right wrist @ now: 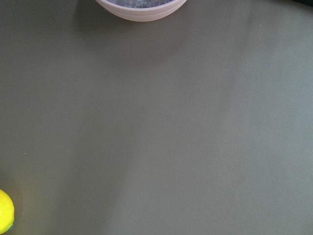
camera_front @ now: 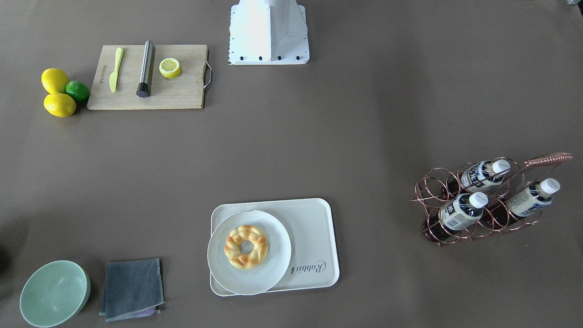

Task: Place tea on tray

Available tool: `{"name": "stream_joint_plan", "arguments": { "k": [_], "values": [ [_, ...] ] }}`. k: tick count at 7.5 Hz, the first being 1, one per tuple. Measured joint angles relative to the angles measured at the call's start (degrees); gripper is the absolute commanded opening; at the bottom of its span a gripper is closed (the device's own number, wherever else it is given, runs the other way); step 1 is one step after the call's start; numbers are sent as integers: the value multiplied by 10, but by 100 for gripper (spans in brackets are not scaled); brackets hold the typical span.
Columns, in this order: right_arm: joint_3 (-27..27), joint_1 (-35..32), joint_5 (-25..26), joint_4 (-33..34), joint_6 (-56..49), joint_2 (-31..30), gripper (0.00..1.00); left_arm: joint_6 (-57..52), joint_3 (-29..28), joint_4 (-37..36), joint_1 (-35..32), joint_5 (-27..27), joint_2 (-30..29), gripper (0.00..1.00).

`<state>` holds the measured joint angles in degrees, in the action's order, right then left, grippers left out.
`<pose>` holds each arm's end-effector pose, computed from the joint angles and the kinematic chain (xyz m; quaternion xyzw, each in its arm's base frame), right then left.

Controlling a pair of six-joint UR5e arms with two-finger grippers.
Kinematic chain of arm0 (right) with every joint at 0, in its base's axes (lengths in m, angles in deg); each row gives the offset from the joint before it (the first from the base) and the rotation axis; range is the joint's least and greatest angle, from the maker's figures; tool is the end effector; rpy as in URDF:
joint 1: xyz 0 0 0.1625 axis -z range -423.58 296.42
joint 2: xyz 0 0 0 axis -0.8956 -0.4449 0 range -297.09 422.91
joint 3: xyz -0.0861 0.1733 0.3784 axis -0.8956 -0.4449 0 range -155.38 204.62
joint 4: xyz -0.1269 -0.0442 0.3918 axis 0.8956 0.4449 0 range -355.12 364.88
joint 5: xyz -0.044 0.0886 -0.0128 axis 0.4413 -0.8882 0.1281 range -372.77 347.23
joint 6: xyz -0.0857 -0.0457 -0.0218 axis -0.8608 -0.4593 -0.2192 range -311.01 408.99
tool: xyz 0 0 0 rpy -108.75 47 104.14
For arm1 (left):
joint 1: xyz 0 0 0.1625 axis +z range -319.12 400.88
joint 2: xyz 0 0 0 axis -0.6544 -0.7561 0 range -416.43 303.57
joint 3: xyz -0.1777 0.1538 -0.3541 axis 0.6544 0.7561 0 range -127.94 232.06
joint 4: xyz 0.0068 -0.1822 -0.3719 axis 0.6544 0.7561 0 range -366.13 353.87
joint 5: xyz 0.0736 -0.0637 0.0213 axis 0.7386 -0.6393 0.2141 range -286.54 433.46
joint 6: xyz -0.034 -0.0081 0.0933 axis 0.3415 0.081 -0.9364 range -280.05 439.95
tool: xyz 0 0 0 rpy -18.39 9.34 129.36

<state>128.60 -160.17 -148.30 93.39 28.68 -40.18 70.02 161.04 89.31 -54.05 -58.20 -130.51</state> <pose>0.1076 -0.3886 0.6359 0.1087 -0.3718 -0.1181 0.9143 -0.0999 -0.3774 0.6091 0.1145 0.3427 0.0670 0.9300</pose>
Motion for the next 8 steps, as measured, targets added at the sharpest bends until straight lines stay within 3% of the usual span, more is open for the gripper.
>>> {"name": "stream_joint_plan", "arguments": {
  "k": [8],
  "values": [
    [1,0,-3,0,2,2,100,3,-18,22,9,0,-6,98]
  ]
}}
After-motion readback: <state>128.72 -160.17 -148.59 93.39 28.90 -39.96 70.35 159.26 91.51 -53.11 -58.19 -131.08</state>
